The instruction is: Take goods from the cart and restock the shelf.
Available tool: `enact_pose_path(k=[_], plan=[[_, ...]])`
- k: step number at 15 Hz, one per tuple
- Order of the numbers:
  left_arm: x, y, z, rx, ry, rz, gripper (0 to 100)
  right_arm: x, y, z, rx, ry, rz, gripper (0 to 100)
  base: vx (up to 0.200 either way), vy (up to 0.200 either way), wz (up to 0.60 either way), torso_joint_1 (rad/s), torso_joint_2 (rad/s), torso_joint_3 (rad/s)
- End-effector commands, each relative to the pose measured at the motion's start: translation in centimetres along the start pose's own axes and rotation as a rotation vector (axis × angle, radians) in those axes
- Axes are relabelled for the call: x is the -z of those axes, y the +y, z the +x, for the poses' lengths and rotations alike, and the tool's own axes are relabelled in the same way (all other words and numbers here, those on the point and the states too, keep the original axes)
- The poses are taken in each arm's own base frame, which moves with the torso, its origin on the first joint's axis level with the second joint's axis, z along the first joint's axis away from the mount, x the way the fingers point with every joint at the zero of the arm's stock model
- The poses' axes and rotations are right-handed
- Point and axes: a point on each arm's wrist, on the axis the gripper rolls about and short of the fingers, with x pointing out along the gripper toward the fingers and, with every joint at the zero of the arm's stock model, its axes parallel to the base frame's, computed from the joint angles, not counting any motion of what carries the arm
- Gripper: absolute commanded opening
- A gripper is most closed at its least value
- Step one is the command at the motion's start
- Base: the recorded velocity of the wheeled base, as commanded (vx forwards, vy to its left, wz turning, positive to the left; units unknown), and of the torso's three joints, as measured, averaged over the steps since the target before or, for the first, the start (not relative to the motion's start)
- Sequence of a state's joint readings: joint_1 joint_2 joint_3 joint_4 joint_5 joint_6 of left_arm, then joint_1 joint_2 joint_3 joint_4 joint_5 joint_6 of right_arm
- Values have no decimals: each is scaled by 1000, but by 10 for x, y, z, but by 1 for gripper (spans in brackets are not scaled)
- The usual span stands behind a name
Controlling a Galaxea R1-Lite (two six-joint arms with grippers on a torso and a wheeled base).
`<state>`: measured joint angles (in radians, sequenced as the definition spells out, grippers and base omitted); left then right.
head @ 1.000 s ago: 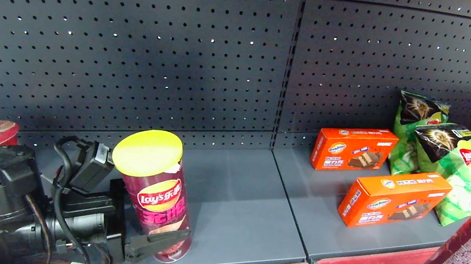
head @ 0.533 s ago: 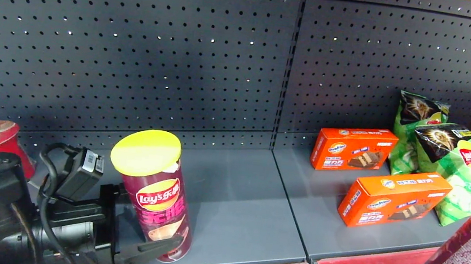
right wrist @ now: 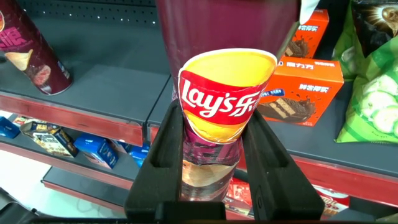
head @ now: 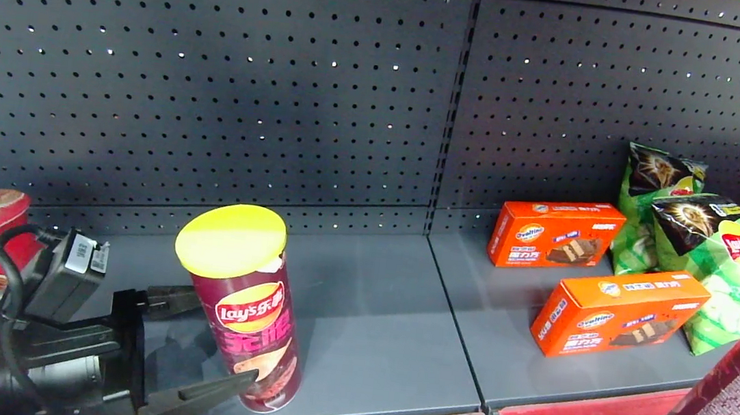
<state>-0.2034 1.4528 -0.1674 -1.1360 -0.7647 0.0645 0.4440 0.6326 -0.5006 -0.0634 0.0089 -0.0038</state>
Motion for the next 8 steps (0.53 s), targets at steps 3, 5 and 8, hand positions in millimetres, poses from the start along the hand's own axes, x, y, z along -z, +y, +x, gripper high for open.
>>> enact_pose_path(k=[3,5,8], plan=[[-6,-1,-13,-48,-30,24,100,1,0,0,-3,4,-1,0,0,0,0,0,0,0],[-6,1,-16,-69,-31,22,100,1,0,0,-3,4,-1,0,0,0,0,0,0,0],[-4,2,-17,-78,-25,17,100,2,0,0,-3,5,-1,0,0,0,0,0,0,0]])
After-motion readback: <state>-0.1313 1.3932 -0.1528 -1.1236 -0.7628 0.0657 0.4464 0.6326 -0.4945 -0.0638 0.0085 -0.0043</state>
